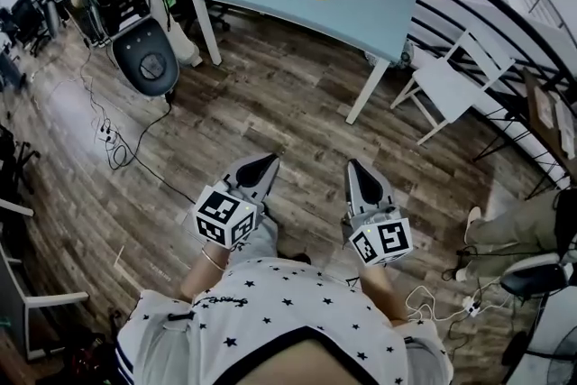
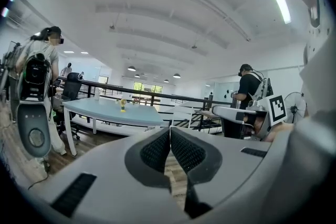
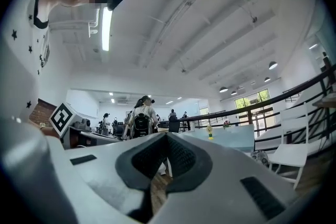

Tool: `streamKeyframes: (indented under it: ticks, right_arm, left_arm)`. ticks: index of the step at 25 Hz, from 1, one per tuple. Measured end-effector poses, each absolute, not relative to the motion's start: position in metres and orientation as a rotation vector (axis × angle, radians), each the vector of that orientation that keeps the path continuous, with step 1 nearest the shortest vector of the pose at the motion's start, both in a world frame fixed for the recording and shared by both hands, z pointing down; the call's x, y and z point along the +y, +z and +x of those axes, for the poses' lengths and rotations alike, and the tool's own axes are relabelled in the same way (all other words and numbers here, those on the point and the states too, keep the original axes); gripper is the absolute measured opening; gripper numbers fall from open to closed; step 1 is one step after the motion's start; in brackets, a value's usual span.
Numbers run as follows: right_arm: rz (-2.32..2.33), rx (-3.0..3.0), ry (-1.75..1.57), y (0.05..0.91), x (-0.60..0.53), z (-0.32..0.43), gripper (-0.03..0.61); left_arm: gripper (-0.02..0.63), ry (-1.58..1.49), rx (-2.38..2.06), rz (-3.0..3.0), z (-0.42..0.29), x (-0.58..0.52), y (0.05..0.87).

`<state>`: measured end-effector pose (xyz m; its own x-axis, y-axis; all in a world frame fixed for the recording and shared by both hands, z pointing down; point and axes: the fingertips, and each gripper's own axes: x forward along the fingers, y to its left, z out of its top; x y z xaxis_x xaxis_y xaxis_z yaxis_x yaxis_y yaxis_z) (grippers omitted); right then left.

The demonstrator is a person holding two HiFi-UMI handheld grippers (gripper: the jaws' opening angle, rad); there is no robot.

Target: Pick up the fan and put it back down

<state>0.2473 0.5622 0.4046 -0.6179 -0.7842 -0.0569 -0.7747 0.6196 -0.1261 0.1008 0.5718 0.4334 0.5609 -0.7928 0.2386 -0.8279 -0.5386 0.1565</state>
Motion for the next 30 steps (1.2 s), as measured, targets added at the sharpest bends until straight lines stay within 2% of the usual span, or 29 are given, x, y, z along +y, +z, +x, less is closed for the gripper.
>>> streamKeyframes:
  ticks: [18, 30]
  right_arm:
    - [-1.413, 2.68, -0.133, 0.394, 0.498, 0.231, -0.003]
    - [-1.425, 2.689, -0.102, 0.384, 0.423, 0.18, -0.003]
  left_arm:
    - [0.029, 0.191, -1.256, 2.597, 0.083, 0.492, 0.432]
    - [0.029, 0.148, -1.282, 2.582, 0.024, 0.422, 0.43]
